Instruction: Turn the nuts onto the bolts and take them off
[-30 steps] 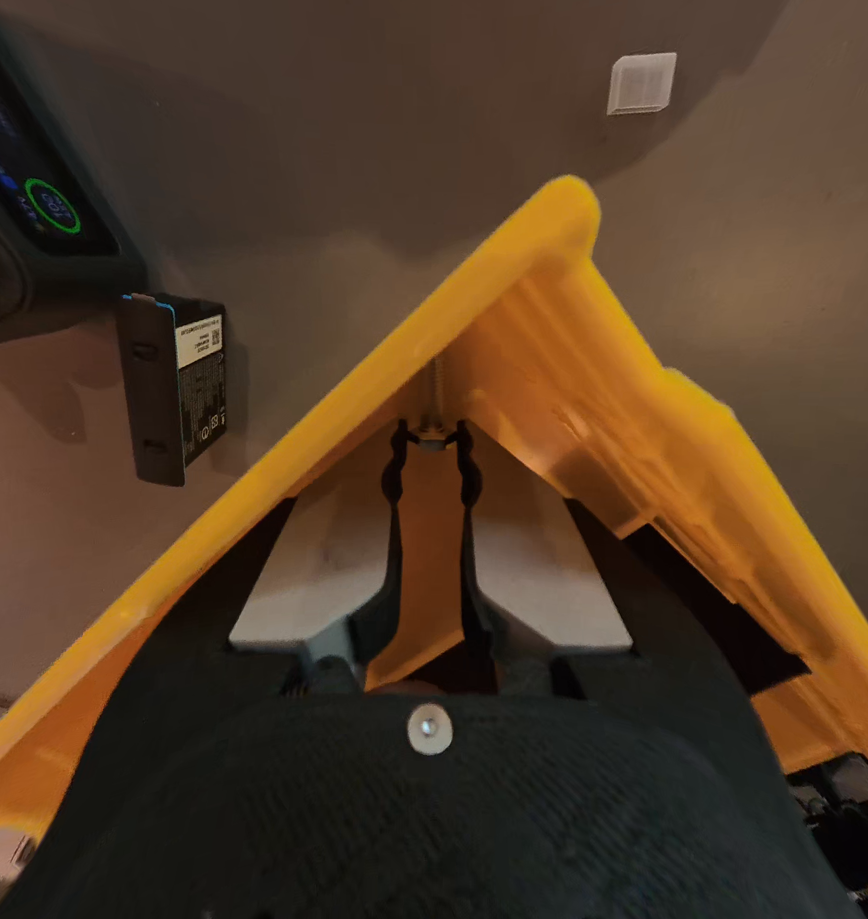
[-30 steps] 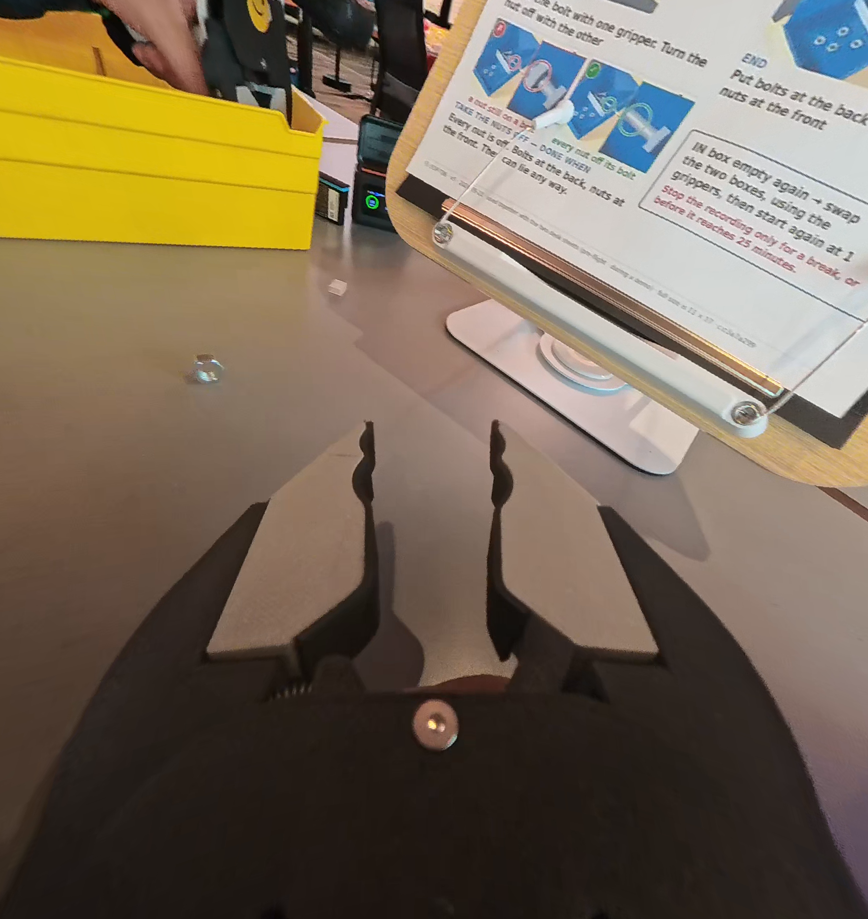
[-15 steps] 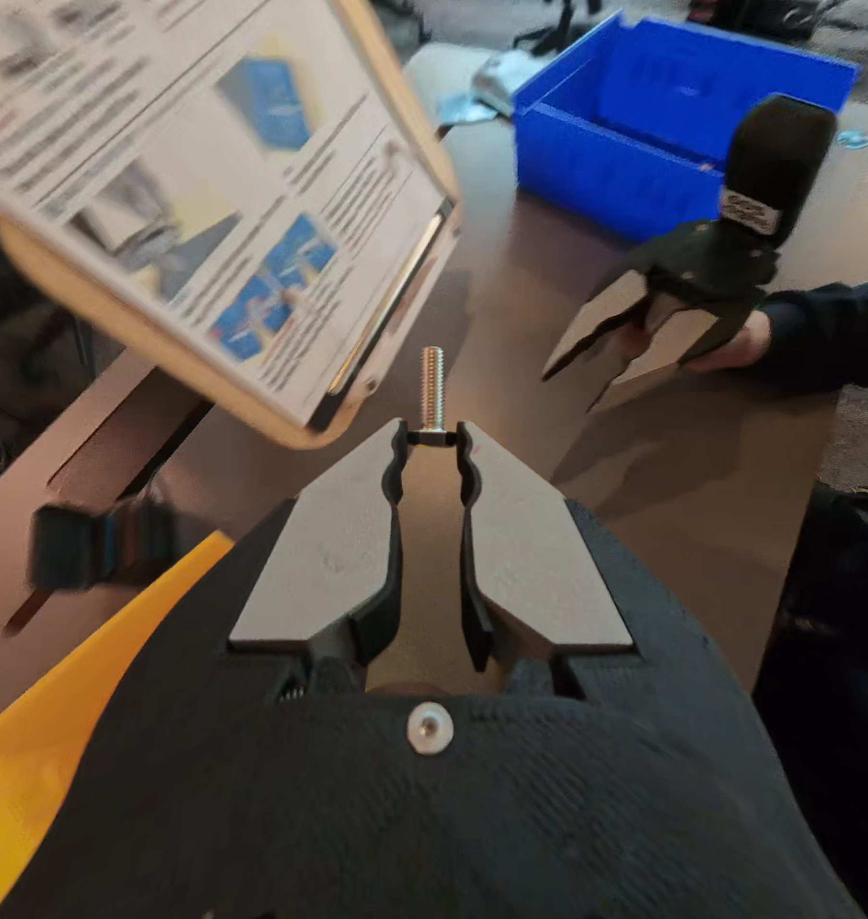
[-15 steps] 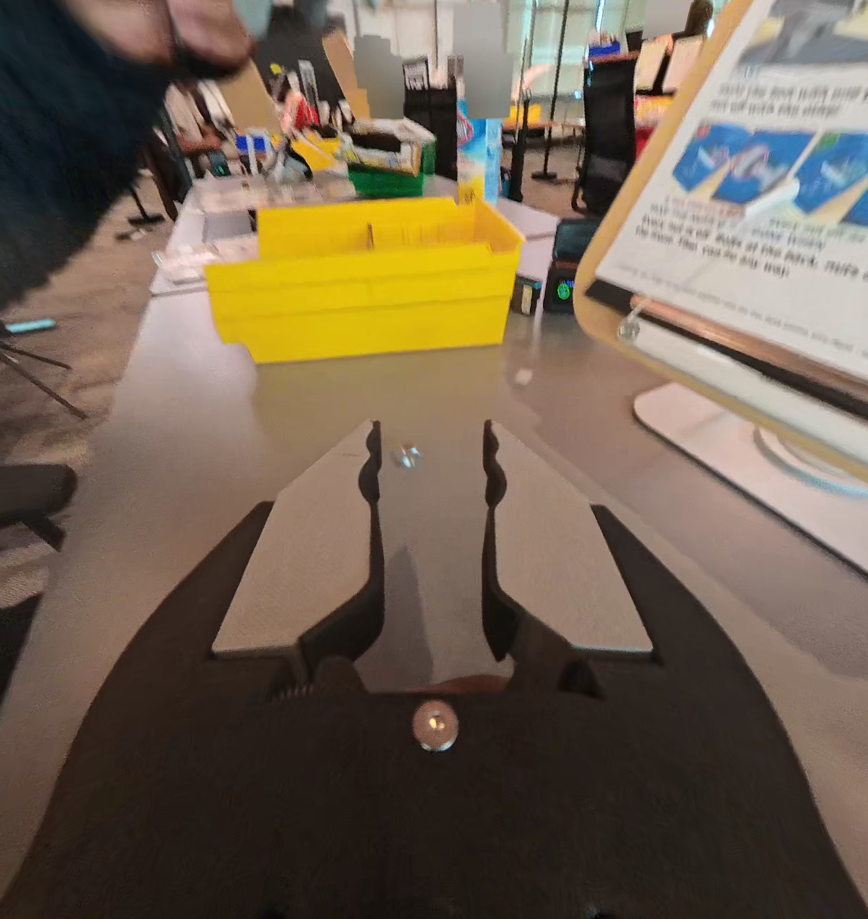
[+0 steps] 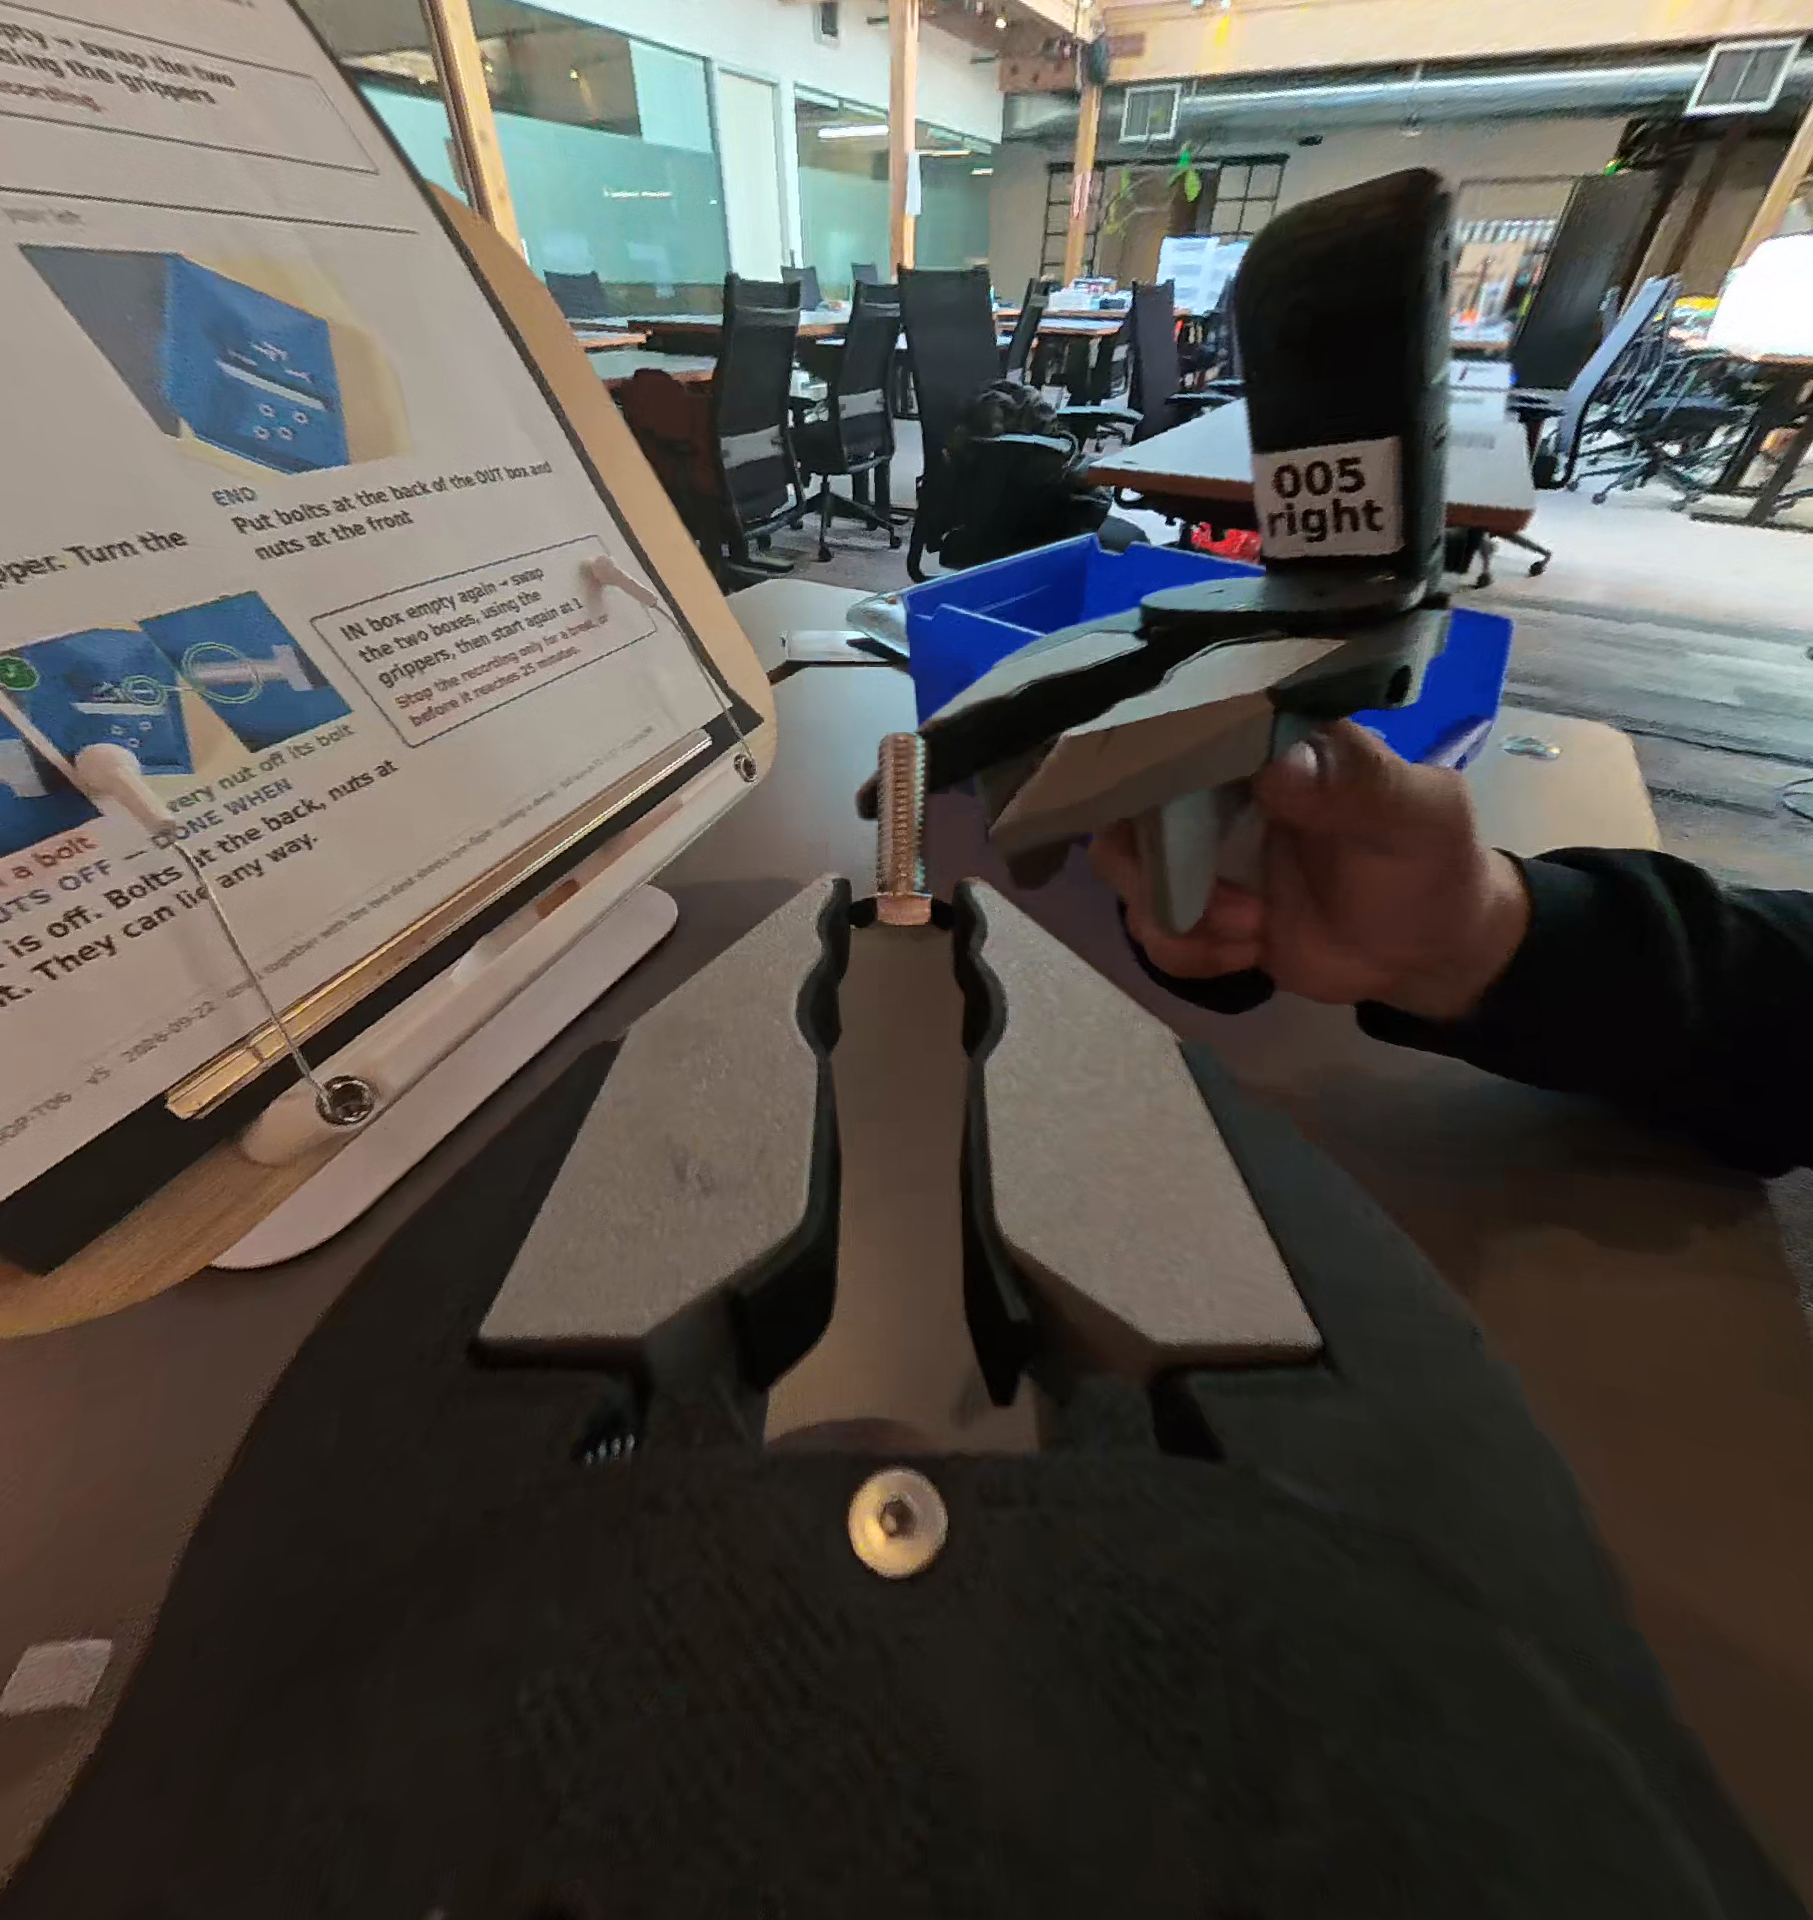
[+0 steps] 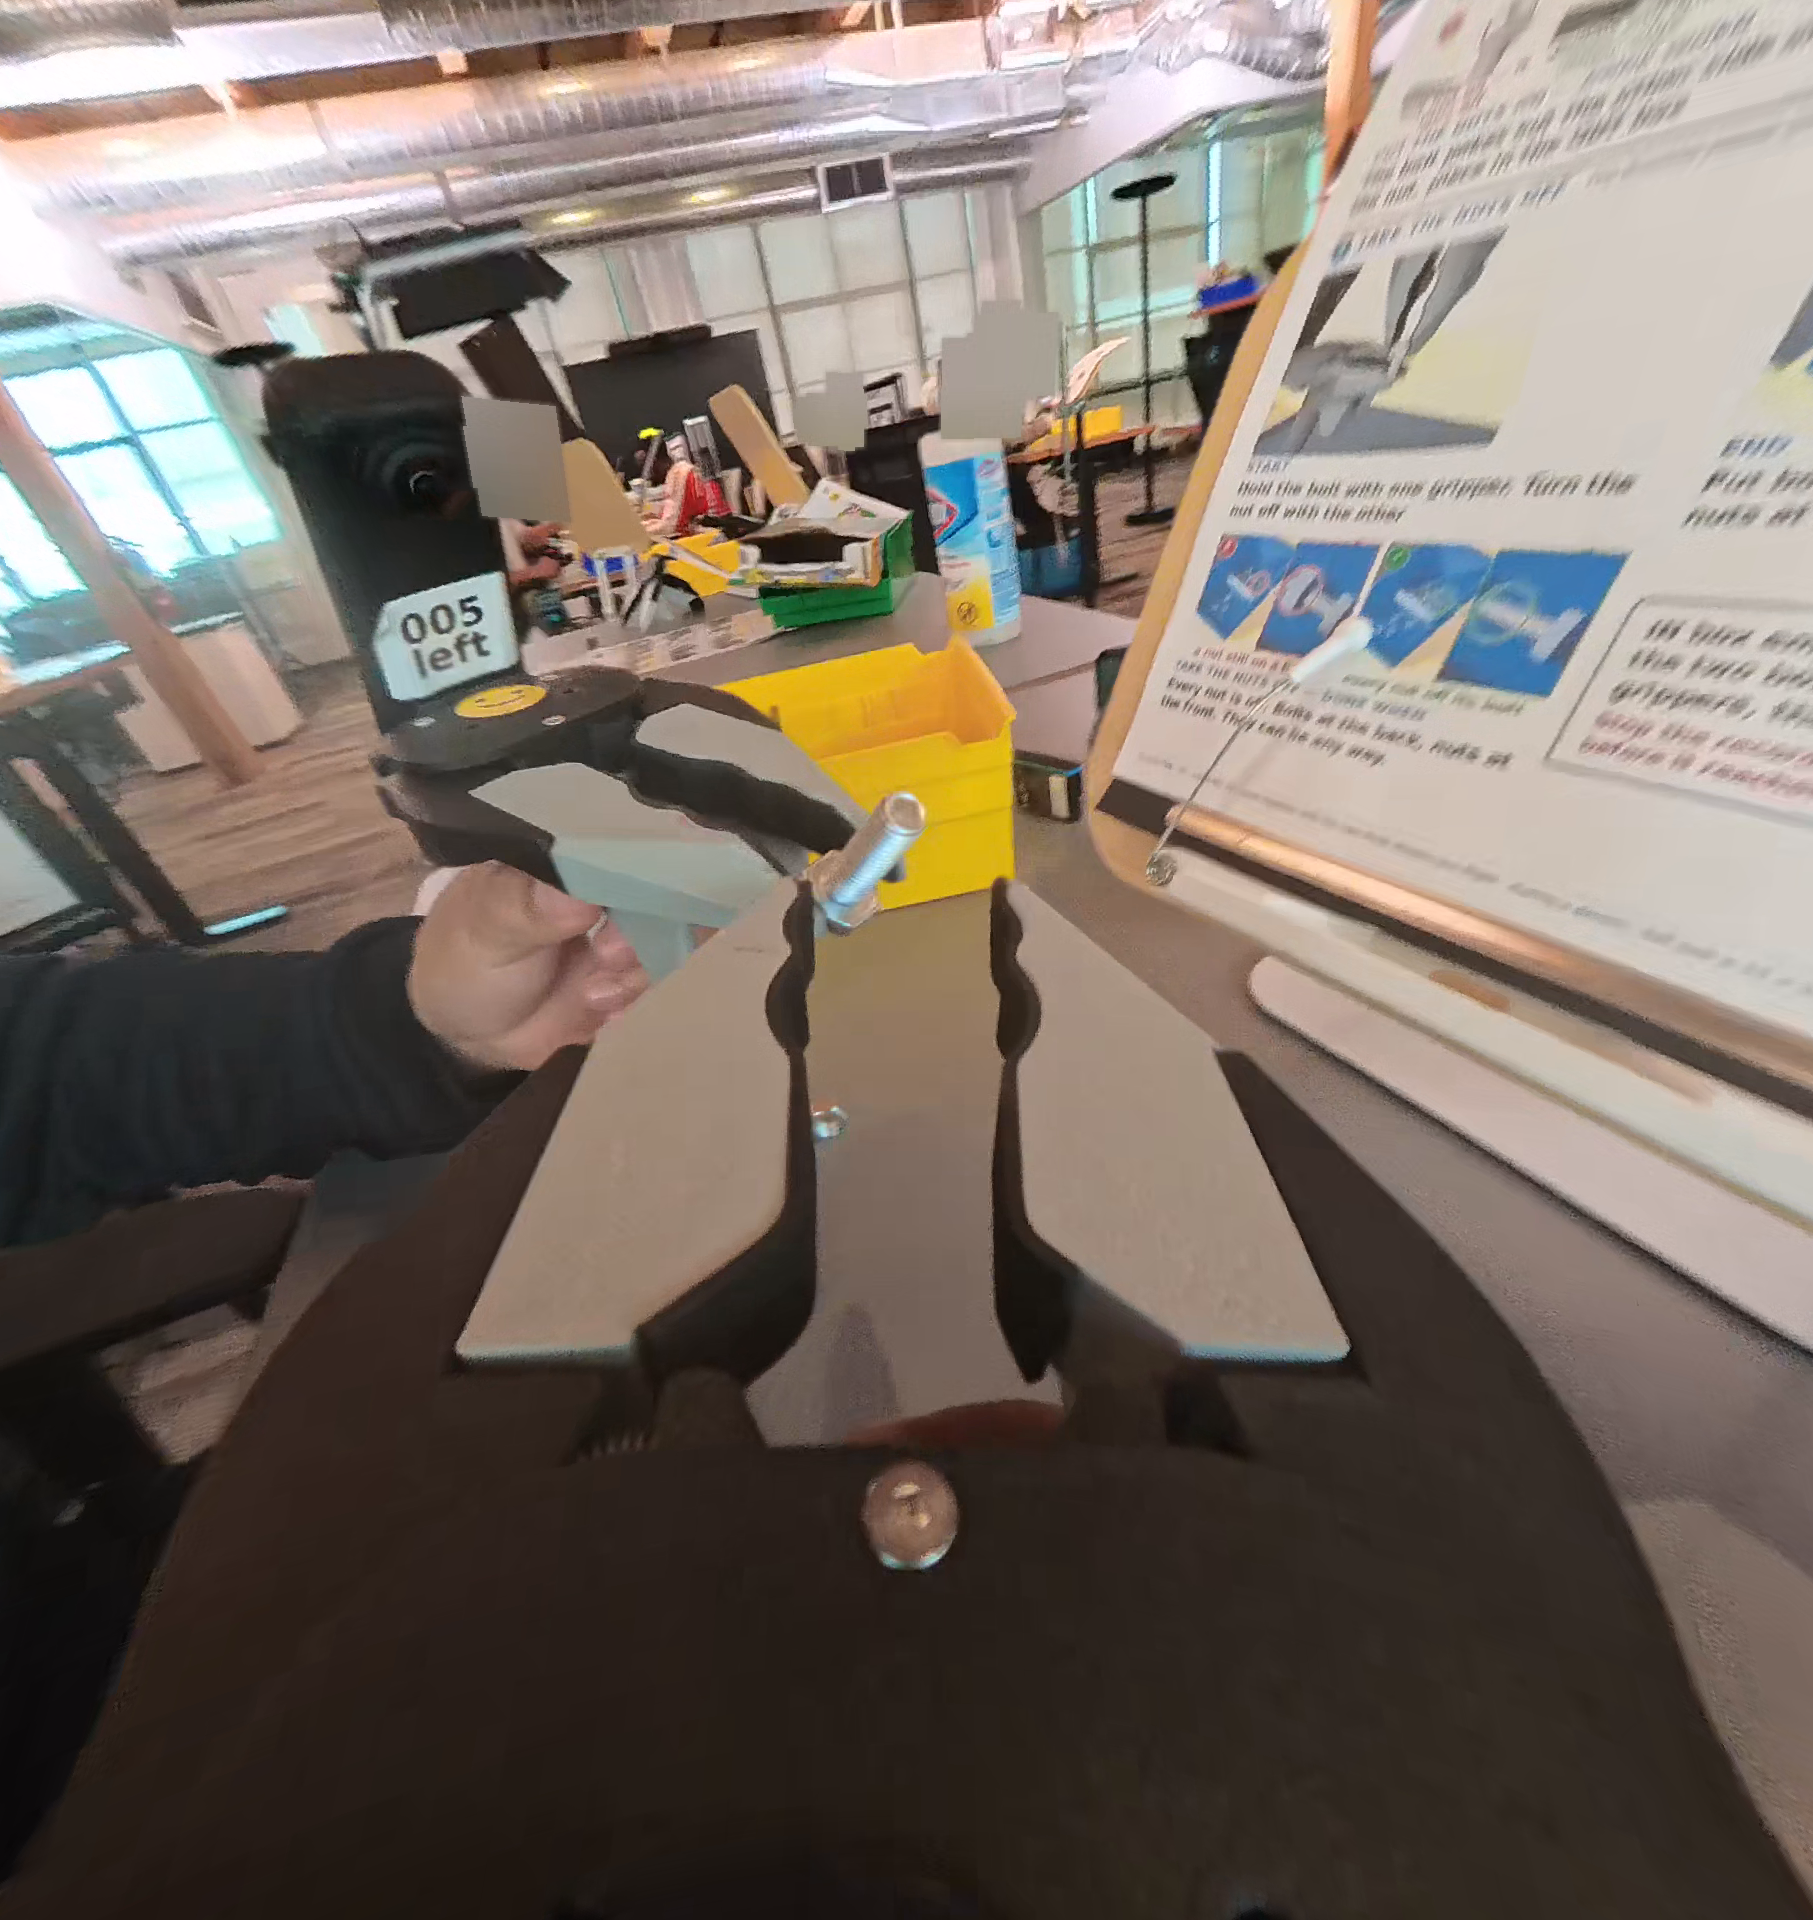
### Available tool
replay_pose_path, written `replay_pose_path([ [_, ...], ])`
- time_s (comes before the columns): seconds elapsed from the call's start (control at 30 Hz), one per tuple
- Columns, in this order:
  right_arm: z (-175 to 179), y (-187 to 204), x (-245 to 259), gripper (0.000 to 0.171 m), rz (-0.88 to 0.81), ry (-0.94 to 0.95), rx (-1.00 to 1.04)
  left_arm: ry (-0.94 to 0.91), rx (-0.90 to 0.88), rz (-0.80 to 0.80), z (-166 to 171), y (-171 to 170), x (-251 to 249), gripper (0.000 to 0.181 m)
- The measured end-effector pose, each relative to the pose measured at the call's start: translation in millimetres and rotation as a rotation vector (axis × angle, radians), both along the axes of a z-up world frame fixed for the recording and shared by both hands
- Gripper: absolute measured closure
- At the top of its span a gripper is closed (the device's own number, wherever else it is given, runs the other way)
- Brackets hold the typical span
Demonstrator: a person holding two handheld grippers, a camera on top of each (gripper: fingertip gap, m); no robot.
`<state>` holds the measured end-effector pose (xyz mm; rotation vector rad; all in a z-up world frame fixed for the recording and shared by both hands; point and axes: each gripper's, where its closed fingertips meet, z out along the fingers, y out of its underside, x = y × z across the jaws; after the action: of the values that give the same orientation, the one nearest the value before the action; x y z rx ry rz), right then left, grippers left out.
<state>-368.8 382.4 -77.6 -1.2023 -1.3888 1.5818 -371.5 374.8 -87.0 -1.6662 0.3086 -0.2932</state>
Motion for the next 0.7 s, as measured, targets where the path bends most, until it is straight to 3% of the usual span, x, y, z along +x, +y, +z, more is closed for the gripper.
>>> replay_pose_path([
  [0.07, -9, -4, -5, 0.14, 0.048, -0.031, -0.055, 0.03, 0.017, 0.006, -8, 3, -3, 0.164],
  [0.17, -13, -9, -8, 0.164, 0.092, -0.033, -0.062, -0.005, 0.006, -0.062, -17, 4, 7, 0.164],
  [0.43, -45, -27, -20, 0.165, 0.081, -0.123, 0.092, 0.148, -0.13, -0.058, -54, -8, -3, 0.164],
  [0.7, -71, -44, -33, 0.166, 0.08, -0.193, 0.161, 0.153, -0.239, -0.105, -80, -23, -10, 0.163],
])
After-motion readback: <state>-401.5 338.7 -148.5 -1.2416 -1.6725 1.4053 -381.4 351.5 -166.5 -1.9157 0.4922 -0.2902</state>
